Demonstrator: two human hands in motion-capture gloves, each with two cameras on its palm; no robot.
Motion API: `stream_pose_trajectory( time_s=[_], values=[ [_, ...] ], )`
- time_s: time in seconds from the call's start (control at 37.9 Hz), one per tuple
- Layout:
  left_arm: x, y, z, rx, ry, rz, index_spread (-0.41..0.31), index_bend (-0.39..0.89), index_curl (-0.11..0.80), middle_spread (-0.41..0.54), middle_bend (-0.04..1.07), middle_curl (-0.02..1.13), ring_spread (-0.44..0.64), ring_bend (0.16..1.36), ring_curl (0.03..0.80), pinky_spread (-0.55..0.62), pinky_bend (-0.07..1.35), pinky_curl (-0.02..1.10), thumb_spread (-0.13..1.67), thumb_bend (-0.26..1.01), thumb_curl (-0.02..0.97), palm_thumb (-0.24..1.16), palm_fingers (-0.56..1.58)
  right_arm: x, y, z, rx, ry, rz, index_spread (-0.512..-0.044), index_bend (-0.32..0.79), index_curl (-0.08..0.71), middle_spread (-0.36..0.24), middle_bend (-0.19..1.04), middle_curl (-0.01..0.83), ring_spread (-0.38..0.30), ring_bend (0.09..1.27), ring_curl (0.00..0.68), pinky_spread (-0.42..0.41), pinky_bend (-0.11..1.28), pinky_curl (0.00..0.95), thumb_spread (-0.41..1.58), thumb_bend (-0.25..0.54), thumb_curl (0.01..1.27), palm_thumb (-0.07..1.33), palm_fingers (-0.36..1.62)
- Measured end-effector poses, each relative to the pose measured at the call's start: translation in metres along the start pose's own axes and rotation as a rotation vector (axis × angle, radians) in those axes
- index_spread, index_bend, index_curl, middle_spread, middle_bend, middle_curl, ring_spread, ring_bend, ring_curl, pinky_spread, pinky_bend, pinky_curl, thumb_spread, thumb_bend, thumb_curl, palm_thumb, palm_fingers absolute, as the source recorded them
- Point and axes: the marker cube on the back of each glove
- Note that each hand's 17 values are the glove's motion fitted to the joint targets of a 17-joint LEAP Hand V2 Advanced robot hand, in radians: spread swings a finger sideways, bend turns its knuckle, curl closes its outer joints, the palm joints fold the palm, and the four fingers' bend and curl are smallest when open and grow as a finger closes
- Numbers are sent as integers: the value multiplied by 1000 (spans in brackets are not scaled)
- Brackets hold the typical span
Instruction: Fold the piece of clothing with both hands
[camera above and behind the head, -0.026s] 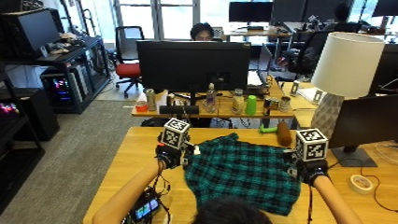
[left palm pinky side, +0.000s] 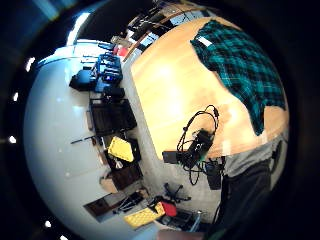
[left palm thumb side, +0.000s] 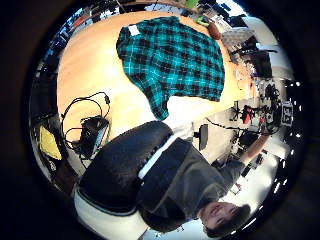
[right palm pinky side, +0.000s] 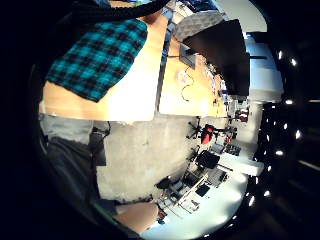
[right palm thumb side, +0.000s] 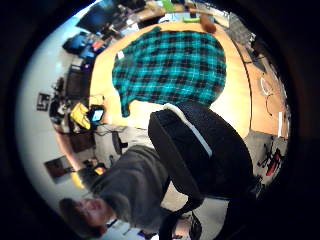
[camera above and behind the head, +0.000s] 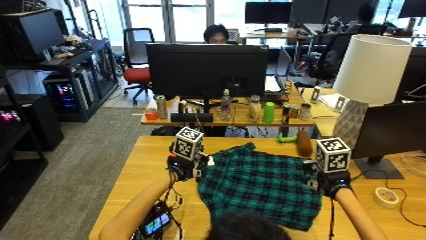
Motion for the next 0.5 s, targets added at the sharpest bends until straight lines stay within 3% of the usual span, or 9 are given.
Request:
stream_pose_trajectory(
  time_s=[0.11, 0.21, 0.29, 0.5],
  values=[
    [19, -8, 19, -9, 45, 72, 8, -28, -21, 214, 146, 26, 269, 595, 137, 288, 547, 153, 560, -2, 59, 26, -85, -3, -1, 1, -12, 8, -10, -261, 38, 25, -16, 236, 111, 20, 468, 160, 127, 554, 193, 704, 160, 49, 264, 350],
    [44, -24, 55, -61, 38, 167, -10, 42, 0, 253, 170, 52, 327, 647, 167, 342, 581, 189, 702, 4, 94, 70, -96, -6, -4, 7, -21, 4, -20, -307, 62, 40, -19, 253, 153, 28, 498, 198, 149, 585, 234, 886, 155, 65, 276, 312],
    [61, -35, 84, -106, 22, 215, -21, 102, 23, 266, 172, 68, 349, 660, 179, 367, 581, 203, 780, 4, 119, 99, -81, -6, -4, 11, -31, 9, -16, -328, 75, 49, -20, 261, 179, 31, 513, 215, 160, 599, 253, 982, 147, 75, 282, 294],
    [92, -60, 151, -216, 38, 296, -42, 97, 55, 291, 167, 102, 383, 692, 203, 392, 596, 237, 865, -19, 168, 121, -106, -4, 0, 24, -65, 13, -9, -356, 93, 74, -21, 271, 232, 40, 538, 246, 181, 614, 283, 1133, 119, 101, 292, 263]
  ],
)
